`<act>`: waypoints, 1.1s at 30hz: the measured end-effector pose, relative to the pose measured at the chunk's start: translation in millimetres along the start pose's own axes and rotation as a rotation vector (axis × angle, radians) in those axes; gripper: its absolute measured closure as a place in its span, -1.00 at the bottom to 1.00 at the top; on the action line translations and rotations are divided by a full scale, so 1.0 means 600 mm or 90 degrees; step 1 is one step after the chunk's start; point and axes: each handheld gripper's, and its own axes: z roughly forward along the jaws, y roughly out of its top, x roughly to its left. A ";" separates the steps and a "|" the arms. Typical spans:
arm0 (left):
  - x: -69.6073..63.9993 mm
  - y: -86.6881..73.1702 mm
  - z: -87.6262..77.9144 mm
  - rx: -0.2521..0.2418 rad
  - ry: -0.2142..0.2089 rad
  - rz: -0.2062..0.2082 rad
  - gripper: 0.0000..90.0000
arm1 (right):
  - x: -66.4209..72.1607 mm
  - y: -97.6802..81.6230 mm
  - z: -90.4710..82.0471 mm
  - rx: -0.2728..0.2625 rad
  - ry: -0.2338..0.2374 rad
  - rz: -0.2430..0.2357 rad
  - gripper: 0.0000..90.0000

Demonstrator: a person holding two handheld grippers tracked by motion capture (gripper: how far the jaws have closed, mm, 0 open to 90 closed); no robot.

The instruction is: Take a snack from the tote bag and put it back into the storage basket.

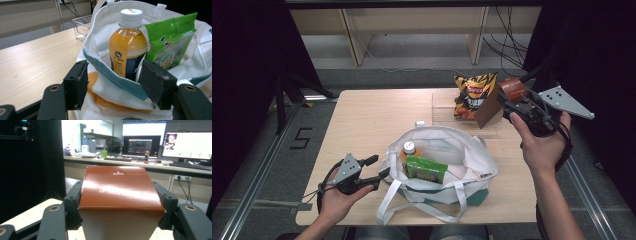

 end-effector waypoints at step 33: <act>0.002 -0.001 0.000 0.000 0.000 -0.003 -0.15 | -0.064 -0.040 0.098 0.050 -0.090 0.019 -0.14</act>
